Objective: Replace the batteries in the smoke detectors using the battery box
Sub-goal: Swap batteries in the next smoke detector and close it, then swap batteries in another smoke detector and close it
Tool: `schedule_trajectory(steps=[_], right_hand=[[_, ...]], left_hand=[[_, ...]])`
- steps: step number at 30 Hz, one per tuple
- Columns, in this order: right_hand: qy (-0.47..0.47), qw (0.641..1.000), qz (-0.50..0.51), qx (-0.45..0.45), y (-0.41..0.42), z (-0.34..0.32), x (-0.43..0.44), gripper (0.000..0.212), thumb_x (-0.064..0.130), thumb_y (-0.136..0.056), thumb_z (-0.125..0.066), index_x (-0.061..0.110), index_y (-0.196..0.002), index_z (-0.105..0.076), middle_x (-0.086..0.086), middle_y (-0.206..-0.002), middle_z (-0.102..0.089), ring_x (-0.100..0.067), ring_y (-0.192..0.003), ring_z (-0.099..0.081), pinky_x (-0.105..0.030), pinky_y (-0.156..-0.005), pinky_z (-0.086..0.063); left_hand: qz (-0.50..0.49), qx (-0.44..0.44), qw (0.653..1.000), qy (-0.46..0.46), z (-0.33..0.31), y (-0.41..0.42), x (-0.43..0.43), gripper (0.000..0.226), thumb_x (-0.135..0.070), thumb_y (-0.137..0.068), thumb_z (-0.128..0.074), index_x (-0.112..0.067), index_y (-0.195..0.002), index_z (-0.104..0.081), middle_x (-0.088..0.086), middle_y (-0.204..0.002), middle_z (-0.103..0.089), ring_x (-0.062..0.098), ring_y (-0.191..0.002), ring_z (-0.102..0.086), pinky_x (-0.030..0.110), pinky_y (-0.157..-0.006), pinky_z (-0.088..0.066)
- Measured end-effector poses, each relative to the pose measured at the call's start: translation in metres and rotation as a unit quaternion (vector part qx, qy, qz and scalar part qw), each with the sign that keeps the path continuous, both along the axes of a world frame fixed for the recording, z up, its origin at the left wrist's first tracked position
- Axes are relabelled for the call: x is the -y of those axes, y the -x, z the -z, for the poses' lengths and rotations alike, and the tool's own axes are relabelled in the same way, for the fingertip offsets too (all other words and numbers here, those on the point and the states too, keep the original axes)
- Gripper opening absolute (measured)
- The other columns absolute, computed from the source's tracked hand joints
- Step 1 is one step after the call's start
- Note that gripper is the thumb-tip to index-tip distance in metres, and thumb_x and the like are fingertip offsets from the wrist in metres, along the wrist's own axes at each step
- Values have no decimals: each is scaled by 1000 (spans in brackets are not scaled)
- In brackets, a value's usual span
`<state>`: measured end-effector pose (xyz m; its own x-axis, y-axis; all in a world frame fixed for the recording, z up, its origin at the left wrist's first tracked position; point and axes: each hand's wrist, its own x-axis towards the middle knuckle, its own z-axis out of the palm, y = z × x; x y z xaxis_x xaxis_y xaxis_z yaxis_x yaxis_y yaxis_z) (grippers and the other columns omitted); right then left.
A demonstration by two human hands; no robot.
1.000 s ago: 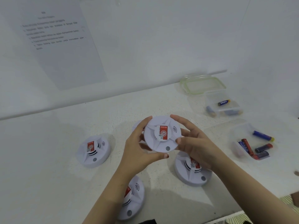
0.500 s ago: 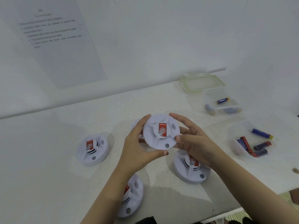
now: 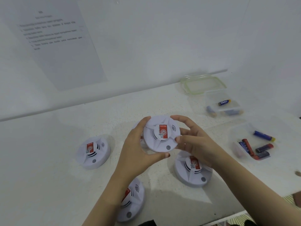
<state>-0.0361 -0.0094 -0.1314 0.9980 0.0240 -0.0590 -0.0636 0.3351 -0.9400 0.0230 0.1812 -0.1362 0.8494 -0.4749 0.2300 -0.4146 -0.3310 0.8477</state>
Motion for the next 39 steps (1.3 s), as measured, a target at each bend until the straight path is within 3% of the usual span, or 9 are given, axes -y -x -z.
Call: schedule_trajectory(steps=[4,7,11,14,17,20,27,34,39], right_hand=[[81,997,14,5,0,-6,7,56,2,-74,-59,20,-127,-52,-24,-107,-67,-34,-95,-63,-46,-90,-47],[111,993,29,5,-1,-13,13,57,3,-72,-61,20,-125,-55,-21,-109,-67,-39,-97,-62,-49,-92,-46],[153,987,57,1,-5,-26,25,54,2,-72,-64,19,-123,-59,-10,-114,-67,-34,-102,-64,-43,-92,-50],[204,975,87,-25,-13,-30,39,49,-5,-80,-64,20,-122,-60,-7,-112,-69,-25,-103,-66,-44,-97,-48],[248,958,122,-70,-23,-30,52,46,-6,-81,-63,16,-122,-59,-8,-108,-70,-22,-100,-67,-42,-99,-46],[307,936,126,-121,-31,-25,60,48,-7,-82,-62,11,-126,-56,-9,-107,-70,-20,-101,-65,-36,-98,-45],[401,895,117,-155,-34,-9,54,43,-10,-83,-55,5,-123,-58,-10,-115,-64,-18,-102,-57,-27,-85,-45],[412,890,126,-148,-33,1,54,49,-2,-85,-57,10,-133,-50,-7,-128,-58,-15,-104,-56,-29,-90,-45],[398,892,158,-145,-29,6,54,48,11,-89,-59,20,-135,-48,-6,-134,-50,-16,-105,-53,-32,-91,-42]], left_hand=[[-1,11,1000,-26,-5,1,3,92,-36,-51,-92,-46,-124,-37,-26,-122,-48,-19,-112,-42,-2,-83,-38],[6,37,999,-37,-10,-5,10,87,-44,-48,-91,-47,-121,-43,-23,-117,-54,-2,-111,-51,11,-83,-46],[11,67,997,-38,-23,-13,25,73,-59,-43,-81,-62,-105,-42,-39,-108,-51,-7,-103,-50,20,-81,-49],[4,74,994,-80,-22,-32,44,83,-62,-40,-81,-33,-113,-55,-18,-106,-61,11,-99,-59,40,-83,-53],[2,77,987,-140,-19,-45,66,80,-57,-43,-86,-19,-107,-57,-8,-101,-63,18,-94,-58,36,-82,-49],[0,86,975,-205,-9,-47,83,87,-57,-51,-86,-18,-121,-54,-5,-114,-60,18,-107,-53,31,-90,-40],[5,91,939,-331,9,-45,96,100,-71,-57,-75,-18,-136,-42,-2,-135,-50,20,-132,-37,49,-118,-2],[48,110,908,-401,0,-51,82,106,-74,-62,-69,-20,-145,-31,0,-146,-42,23,-137,-31,52,-115,-8],[58,70,860,-502,-13,-64,45,110,-58,-64,-77,-34,-151,-14,8,-159,-10,26,-146,-6,54,-114,-8]])
